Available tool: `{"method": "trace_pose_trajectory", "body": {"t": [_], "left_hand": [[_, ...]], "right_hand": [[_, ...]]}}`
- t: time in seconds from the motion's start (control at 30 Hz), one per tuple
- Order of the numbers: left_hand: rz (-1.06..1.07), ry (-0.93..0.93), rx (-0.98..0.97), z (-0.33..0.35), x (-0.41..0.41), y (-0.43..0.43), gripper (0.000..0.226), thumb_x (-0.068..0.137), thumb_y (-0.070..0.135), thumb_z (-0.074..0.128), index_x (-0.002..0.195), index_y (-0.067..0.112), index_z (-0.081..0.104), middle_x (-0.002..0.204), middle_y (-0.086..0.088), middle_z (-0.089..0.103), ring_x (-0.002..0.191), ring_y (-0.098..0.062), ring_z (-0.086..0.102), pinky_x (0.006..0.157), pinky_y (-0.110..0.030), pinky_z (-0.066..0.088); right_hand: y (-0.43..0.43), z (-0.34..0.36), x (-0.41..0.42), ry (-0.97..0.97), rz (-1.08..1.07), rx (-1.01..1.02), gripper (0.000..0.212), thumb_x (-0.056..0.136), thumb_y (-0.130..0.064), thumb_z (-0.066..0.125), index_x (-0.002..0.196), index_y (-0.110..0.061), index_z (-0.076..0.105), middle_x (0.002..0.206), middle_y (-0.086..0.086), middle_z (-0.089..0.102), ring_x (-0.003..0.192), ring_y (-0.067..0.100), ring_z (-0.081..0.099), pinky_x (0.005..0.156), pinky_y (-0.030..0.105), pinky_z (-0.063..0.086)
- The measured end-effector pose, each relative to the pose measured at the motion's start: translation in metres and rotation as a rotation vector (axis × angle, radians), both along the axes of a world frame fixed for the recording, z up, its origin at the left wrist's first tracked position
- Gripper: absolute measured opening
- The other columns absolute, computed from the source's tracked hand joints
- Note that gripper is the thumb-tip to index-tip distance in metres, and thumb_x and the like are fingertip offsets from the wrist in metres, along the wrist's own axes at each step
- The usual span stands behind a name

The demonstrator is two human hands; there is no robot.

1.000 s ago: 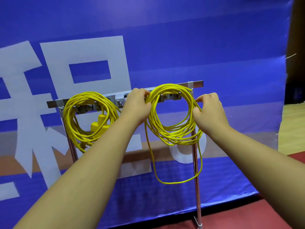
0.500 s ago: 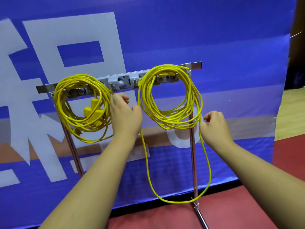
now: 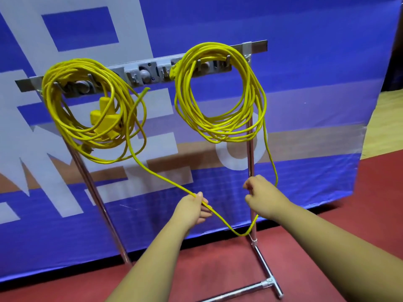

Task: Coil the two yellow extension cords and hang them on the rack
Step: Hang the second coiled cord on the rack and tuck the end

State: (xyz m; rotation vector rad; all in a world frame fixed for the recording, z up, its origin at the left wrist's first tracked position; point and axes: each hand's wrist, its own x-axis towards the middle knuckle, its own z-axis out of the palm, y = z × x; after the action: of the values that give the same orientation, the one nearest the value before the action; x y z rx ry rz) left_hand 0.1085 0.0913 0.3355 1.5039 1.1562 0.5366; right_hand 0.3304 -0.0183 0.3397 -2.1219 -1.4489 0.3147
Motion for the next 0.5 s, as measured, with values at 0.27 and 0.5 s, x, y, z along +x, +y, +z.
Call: {"method": "trace_pose_trajectory", "body": {"t": [0.27, 0.5], "left_hand": [[0.107, -0.06, -0.091, 0.03, 0.0, -0.017, 0.031, 0.11, 0.026, 0.047, 0.111, 0.0, 0.063, 0.088, -0.016, 0.078, 0.07, -0.024, 0.078, 0.063, -0.041, 0.066], [0.043, 0.38, 0.384, 0.023, -0.011, -0.025, 0.024, 0.103, 0.027, 0.037, 0.106, 0.015, 0.057, 0.097, -0.01, 0.073, 0.075, -0.028, 0.071, 0.072, -0.042, 0.064]], "right_hand": [[-0.007, -0.012, -0.033, 0.051, 0.284, -0.414, 0.057, 0.091, -0.035, 0.061, 0.147, -0.028, 0.053, 0.127, -0.011, 0.068, 0.112, 0.015, 0.066, 0.101, 0.036, 0.055], [-0.017, -0.004, -0.041, 0.082, 0.322, -0.265, 0.022, 0.088, -0.026, 0.059, 0.101, -0.027, 0.076, 0.087, -0.016, 0.078, 0.088, 0.009, 0.073, 0.086, 0.036, 0.062]]}}
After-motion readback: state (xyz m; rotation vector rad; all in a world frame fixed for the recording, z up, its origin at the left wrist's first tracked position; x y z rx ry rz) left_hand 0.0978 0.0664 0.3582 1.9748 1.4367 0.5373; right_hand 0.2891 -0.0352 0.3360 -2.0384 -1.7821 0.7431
